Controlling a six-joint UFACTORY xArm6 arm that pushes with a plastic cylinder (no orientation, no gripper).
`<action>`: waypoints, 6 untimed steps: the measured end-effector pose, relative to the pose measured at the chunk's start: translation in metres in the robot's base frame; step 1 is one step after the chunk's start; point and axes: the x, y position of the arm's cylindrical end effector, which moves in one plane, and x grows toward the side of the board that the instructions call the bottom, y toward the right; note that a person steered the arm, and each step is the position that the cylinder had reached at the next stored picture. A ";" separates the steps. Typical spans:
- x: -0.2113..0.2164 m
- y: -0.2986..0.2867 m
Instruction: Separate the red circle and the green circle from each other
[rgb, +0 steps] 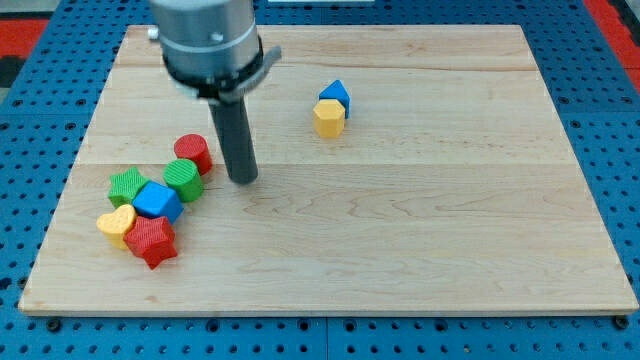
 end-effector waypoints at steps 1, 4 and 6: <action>-0.027 -0.028; 0.013 -0.037; 0.107 0.051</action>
